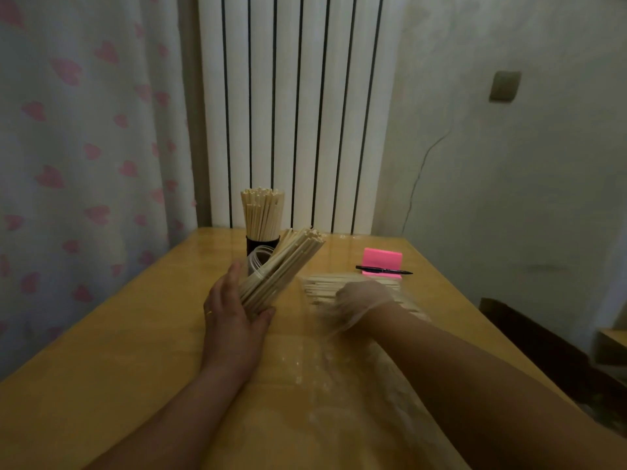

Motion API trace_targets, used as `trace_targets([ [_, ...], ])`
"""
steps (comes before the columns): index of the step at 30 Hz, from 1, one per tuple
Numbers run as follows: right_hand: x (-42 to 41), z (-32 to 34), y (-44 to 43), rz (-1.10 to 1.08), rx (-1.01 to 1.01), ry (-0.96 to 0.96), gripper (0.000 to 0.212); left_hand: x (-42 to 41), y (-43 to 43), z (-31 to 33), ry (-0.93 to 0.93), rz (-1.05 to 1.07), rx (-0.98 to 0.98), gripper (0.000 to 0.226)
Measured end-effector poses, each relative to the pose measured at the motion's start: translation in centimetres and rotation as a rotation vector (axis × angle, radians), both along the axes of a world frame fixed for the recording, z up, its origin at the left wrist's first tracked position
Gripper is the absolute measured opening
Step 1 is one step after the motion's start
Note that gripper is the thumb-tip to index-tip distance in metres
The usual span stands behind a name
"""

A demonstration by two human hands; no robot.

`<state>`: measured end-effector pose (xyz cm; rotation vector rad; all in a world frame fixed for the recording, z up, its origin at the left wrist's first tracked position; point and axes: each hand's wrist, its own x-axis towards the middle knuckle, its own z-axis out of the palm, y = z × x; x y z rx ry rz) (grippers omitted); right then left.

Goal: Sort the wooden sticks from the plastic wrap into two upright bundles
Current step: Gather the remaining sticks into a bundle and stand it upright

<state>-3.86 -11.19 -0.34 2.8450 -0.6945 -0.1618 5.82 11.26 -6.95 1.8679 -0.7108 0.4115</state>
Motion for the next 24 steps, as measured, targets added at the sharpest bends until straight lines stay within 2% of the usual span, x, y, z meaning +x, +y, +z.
trace_targets([
  [5,-3.5,-2.1,1.9,0.145,-0.169,-0.165,0.037,-0.1,0.1,0.1,0.020,-0.001,0.014,0.104],
  [9,-6.4,-2.7,3.1,0.240,-0.154,-0.324,0.042,-0.2,0.2,0.2,0.019,-0.008,0.017,0.104],
  [14,-10.0,-2.3,5.6,0.292,-0.037,-0.461,0.037,-0.2,0.3,0.5,0.037,-0.027,0.037,0.105],
  [19,-12.9,0.4,8.6,0.354,0.230,-0.693,0.008,-0.4,0.7,1.5,0.069,-0.071,0.080,0.106],
  [24,-13.3,1.9,10.0,0.338,0.402,-0.894,0.010,-2.8,2.0,1.9,0.105,-0.100,0.057,0.105],
])
